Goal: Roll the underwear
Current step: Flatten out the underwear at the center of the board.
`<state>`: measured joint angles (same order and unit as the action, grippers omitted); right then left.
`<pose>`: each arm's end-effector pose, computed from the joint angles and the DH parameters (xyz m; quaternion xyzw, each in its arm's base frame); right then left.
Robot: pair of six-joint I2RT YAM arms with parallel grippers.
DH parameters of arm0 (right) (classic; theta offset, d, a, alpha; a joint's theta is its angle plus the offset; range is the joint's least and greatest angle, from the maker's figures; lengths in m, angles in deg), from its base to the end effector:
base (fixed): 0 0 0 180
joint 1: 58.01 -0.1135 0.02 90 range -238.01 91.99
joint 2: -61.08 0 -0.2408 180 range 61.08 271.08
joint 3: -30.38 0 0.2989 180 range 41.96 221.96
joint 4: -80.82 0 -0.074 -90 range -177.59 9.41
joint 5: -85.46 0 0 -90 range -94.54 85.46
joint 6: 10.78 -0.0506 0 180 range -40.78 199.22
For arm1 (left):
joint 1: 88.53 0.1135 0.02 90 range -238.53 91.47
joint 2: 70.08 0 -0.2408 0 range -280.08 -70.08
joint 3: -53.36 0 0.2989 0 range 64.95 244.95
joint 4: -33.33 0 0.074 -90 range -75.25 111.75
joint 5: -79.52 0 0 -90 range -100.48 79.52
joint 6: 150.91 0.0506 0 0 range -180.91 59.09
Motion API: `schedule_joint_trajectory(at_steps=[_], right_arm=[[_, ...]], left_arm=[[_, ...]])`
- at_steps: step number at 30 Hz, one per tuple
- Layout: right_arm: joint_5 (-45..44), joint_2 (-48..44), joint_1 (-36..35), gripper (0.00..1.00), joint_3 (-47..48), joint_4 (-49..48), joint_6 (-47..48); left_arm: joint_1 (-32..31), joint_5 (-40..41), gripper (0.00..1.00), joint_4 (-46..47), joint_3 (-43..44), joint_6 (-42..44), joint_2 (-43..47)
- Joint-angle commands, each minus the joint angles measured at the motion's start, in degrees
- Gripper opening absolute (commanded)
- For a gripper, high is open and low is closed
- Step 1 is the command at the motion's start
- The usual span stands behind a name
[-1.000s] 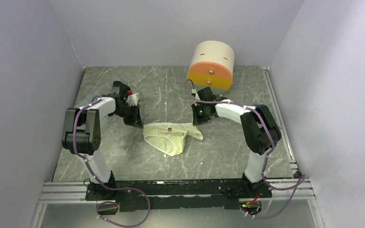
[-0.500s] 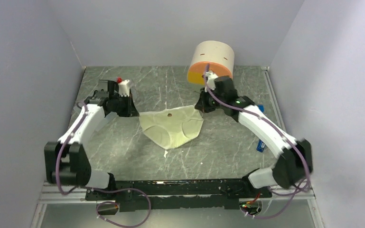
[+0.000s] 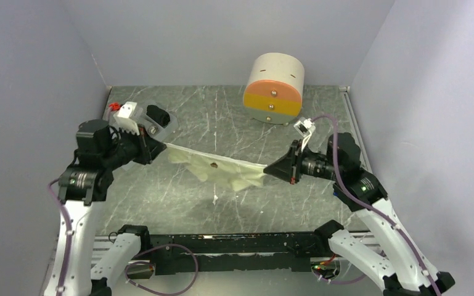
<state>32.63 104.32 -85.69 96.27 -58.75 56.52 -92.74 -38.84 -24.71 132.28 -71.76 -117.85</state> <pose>0.1888 0.1336 0.3587 -0.2209 0.7569 0.4708 0.3959 0.2173 -0.0401 0.3928 0.0801 0.8322 -0.2734 0.4756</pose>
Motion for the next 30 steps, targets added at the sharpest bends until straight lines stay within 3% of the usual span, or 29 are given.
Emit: schedule_joint_trajectory(at_steps=[1,4,6,10,13,16,21,30], right_arm=[[7.0,-3.6,0.1,0.0,0.3,2.8,-4.9],[-0.6,-1.1,0.1,0.0,0.8,6.4,-3.9],[-10.4,3.6,0.1,0.0,0.5,9.5,-3.7],[-19.6,16.0,0.4,0.0,-3.5,4.2,-2.8],[-22.2,25.9,1.2,0.0,-4.4,-3.4,-1.8],[-23.8,35.7,2.7,0.0,-2.9,-10.3,-0.4],[-24.4,48.5,5.1,0.0,4.5,-12.3,2.3],[-25.6,56.5,6.5,0.03,10.1,-11.4,5.5]], left_arm=[[0.0,-3.8,0.05,-10.0,3.9,0.0,0.7],[0.0,-6.4,0.05,-14.1,4.3,2.6,-2.5],[-0.4,-4.8,0.05,-14.4,3.1,4.1,-5.4],[-0.5,-6.8,0.05,-6.4,-4.2,4.6,-11.9],[-0.5,-8.5,0.05,5.8,-11.2,4.8,-20.3],[-0.5,-8.2,0.05,14.0,-12.4,5.3,-33.4],[-0.6,-5.9,0.05,18.2,-7.1,7.0,-46.5],[-0.6,-3.0,0.05,18.0,1.0,10.1,-55.6]])
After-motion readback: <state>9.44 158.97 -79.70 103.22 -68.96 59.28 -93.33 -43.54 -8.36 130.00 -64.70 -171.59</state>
